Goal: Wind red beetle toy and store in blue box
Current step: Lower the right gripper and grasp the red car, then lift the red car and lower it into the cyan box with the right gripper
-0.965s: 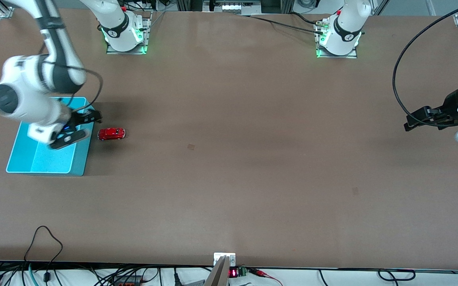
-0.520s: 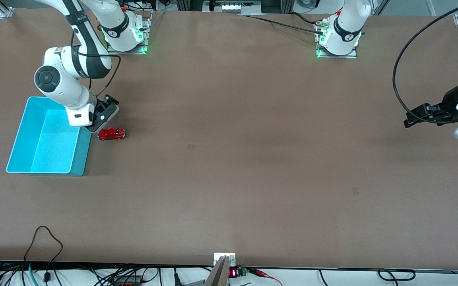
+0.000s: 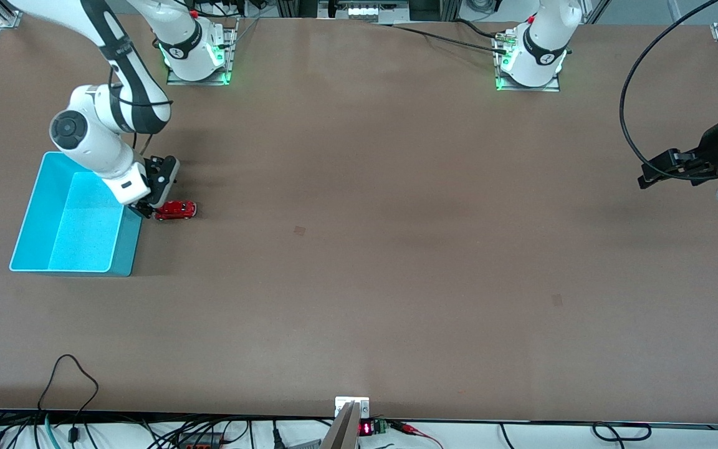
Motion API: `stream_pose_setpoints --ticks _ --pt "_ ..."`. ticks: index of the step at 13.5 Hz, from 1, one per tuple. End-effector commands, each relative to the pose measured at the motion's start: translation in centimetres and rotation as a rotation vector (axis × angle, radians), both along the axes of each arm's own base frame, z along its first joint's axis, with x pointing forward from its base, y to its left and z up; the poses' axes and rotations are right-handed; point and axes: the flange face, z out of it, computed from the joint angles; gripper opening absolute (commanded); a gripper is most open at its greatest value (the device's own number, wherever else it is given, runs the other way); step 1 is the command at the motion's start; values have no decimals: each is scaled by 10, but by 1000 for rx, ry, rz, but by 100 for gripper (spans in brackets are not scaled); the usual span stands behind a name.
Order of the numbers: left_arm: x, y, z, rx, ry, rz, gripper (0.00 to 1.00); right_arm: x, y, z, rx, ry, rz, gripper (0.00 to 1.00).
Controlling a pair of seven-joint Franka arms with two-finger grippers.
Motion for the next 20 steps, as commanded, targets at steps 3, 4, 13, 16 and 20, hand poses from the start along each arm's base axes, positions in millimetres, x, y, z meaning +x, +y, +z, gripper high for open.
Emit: stream_pose_setpoints --ticks 3,4,13,16,20 --pt "-7 -3 12 20 3 -2 100 0 5 -27 17 -16 41 100" --pt "-7 -3 12 18 6 -1 100 1 5 -29 18 -20 42 97" --pt "-12 -8 2 15 72 -19 100 19 8 -6 25 -69 -38 0" --pt "-18 -1 5 12 98 -16 100 41 13 35 19 -53 -206 0" --pt "-17 -3 8 14 95 -27 100 77 17 122 26 -41 -531 0"
